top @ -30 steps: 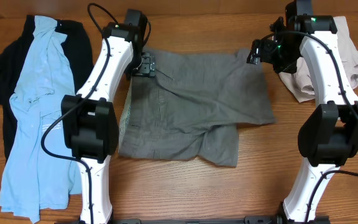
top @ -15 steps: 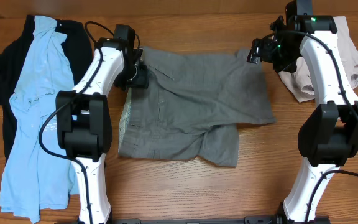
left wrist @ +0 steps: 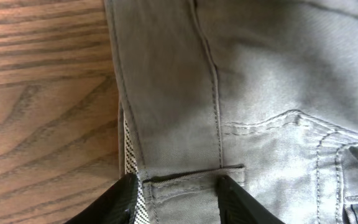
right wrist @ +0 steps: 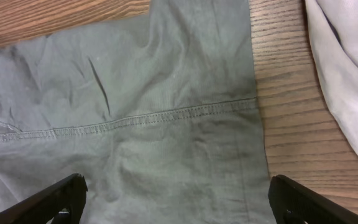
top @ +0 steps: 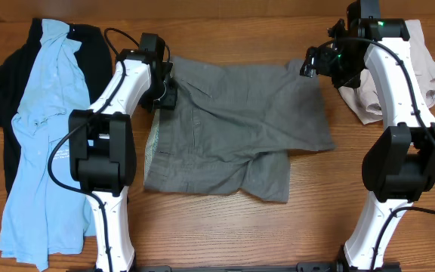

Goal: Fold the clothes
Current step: 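Grasp the trousers' top corners with the left and right grippers, then lift the trousers with both grippers and swing them toward the front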

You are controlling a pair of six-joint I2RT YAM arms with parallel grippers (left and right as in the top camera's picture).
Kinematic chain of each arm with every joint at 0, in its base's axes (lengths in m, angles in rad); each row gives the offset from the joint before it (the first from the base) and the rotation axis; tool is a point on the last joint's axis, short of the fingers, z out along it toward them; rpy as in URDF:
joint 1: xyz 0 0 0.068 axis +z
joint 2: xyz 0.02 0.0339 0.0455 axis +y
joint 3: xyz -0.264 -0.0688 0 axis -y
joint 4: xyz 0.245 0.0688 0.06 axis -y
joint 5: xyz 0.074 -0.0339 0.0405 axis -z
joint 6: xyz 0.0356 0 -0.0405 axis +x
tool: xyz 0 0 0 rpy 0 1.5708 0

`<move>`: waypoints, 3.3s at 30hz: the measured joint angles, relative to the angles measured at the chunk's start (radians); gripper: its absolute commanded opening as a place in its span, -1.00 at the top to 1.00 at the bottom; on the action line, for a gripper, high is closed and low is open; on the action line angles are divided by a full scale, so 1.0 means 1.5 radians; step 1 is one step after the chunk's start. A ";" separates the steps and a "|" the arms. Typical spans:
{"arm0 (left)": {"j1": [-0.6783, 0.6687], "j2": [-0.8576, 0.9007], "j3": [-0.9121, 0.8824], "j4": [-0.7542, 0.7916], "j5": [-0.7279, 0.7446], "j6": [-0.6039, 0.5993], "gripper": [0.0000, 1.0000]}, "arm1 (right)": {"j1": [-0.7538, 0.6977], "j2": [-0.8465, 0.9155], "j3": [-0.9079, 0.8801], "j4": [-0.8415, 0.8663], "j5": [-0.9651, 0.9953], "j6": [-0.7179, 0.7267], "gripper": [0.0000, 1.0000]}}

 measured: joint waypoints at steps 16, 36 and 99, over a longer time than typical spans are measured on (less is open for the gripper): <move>-0.001 0.000 0.013 -0.050 -0.015 -0.005 0.92 | 0.000 0.000 0.000 0.000 0.000 0.000 -0.95; -0.003 -0.017 0.467 -0.318 -0.043 -0.020 0.92 | 0.000 0.000 -0.004 -0.085 -0.020 -0.001 -1.00; -0.003 -0.017 0.467 -0.310 -0.067 -0.020 0.92 | -0.014 0.088 -0.151 0.222 -0.004 0.052 0.92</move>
